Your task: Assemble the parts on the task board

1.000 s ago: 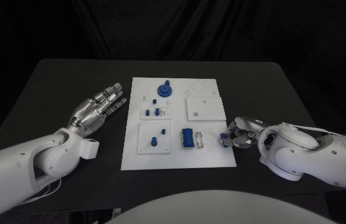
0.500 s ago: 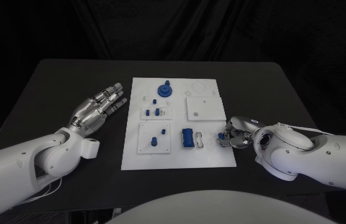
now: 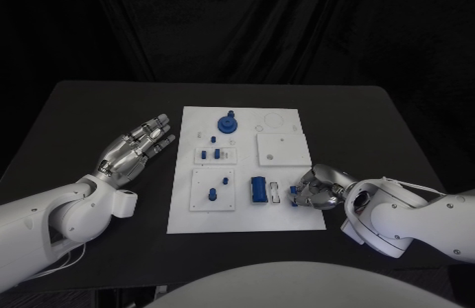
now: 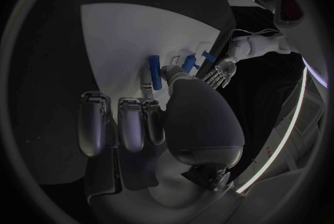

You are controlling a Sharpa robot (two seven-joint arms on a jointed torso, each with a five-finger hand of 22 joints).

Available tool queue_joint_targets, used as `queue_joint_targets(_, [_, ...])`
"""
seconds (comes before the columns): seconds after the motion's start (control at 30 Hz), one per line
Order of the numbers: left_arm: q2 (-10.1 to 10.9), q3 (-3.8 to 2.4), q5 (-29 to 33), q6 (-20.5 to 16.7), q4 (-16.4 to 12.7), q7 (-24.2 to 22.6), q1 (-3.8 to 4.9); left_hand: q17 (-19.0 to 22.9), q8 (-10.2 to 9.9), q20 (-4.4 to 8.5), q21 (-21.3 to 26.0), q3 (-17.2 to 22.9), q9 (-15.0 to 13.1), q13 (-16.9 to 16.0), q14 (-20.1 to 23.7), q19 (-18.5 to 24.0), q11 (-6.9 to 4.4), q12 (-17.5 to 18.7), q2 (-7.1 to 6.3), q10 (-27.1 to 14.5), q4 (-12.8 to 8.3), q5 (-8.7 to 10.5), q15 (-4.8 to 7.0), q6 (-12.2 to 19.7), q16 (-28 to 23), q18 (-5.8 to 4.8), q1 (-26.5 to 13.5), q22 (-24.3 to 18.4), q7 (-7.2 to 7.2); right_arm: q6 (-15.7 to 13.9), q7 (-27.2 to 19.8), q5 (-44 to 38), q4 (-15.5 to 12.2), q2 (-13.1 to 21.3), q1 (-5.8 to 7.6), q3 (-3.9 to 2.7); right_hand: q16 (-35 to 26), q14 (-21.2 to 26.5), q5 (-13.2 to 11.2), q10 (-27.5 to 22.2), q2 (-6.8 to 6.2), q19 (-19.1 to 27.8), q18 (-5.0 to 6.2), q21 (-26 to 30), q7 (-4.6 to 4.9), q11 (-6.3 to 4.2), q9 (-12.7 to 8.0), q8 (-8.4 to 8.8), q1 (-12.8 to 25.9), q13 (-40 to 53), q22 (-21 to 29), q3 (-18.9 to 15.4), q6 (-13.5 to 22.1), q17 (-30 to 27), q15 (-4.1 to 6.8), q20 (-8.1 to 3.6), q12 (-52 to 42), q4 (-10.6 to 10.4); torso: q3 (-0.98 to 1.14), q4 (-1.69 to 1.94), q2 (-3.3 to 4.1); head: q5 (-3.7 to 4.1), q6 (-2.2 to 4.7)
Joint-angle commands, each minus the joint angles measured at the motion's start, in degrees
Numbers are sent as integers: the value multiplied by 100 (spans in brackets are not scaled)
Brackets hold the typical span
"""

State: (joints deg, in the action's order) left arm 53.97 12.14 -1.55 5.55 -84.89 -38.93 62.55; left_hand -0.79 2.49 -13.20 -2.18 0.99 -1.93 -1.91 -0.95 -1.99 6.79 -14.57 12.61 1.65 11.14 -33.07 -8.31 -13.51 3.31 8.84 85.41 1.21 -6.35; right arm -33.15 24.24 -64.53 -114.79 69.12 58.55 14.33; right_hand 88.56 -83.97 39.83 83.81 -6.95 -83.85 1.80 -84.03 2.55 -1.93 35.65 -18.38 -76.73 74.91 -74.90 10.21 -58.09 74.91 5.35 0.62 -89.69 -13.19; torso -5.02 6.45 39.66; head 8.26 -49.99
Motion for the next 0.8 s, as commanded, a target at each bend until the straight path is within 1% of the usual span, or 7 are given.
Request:
queue_joint_targets(0.03, [-13, -4, 6, 76, -2, -97, -13, -6, 29, -37, -23, 41, -5, -8, 9, -17, 48, -22, -22, 11, -7, -40, -29, -5, 17, 21, 22, 7, -8, -410, -531, 928, -111, -16, -16, -2, 18, -541, 2, 619, -6, -368, -22, -26, -25, 12, 50, -53, 112, 1509, -1303, 525, -39, 1183, -6, 41, -31, 463, -1, 1, 2, -11, -1])
queue_joint_targets(0.07, [-15, -4, 6, 75, -1, -95, -14, -6, 29, -37, -23, 41, -5, -8, 9, -17, 48, -22, -22, 11, -7, -40, -29, -5, 17, 21, 22, 7, -8, -418, -558, 997, -132, -25, -15, -2, 18, -541, 2, 619, -6, -368, -22, -26, -25, 12, 50, -53, 112, 1509, -1303, 525, -39, 1183, -6, 41, -31, 463, -4, 0, 2, -11, -1])
queue_joint_targets(0.23, [-28, -4, 6, 78, 1, -87, -18, -7, 30, -40, -27, 52, -5, -8, 8, -20, 52, -22, -20, 11, -10, -41, -33, -7, 20, 20, 21, 9, -9, -422, -641, 1233, -133, -86, -14, -3, 15, -539, -28, 619, -25, -362, -18, -16, -27, 11, 49, -60, 213, 1509, -1298, 595, -20, 1173, -5, 40, -31, 449, 1, 1, 5, -6, -1])
queue_joint_targets(0.4, [-38, -4, 6, 81, 5, -79, -20, -7, 30, -40, -27, 52, -5, -8, 8, -20, 52, -22, -20, 11, -10, -41, -33, -7, 20, 20, 21, 9, -9, -417, -668, 1304, -73, -153, -14, -5, 14, -539, -42, 619, -28, -361, -18, -13, -28, 11, 49, -64, 248, 1509, -1297, 618, -17, 1171, -5, 40, -31, 443, 1, 4, 7, -6, -1])
queue_joint_targets(0.57, [-48, -4, 6, 86, 11, -66, -22, -8, 29, -41, -27, 61, -5, -8, 5, -21, 56, -27, -19, 12, -12, -41, -37, -3, 27, 19, 20, 8, -10, -413, -663, 1334, 10, -246, -13, -7, 13, -538, -74, 619, -32, -357, -16, -7, -30, 10, 50, -70, 292, 1509, -1294, 650, -12, 1167, -4, 40, -31, 437, -6, 6, 7, 1, -1])
queue_joint_targets(0.7, [-56, -4, 6, 92, 14, -56, -22, -8, 29, -41, -27, 61, -5, -8, 5, -21, 56, -27, -19, 12, -12, -41, -37, -3, 27, 19, 20, 8, -10, -401, -628, 1342, 84, -311, -13, -10, 5, -534, -100, 619, -30, -350, -11, 8, -34, 7, 54, -81, 324, 1509, -1288, 676, -15, 1146, -3, 40, -31, 431, -2, 4, 7, -7, -1])
queue_joint_targets(0.8, [-57, -4, 6, 93, 14, -51, -23, -8, 29, -41, -27, 61, -5, -8, 5, -21, 56, -27, -19, 12, -12, -41, -37, -3, 27, 19, 20, 8, -10, -384, -589, 1331, 124, -340, -12, -11, 4, -533, -145, 619, -33, -348, -10, 10, -34, 6, 55, -85, 370, 1509, -1287, 705, -2, 1144, -2, 39, -31, 421, -6, 4, 8, -11, -1])
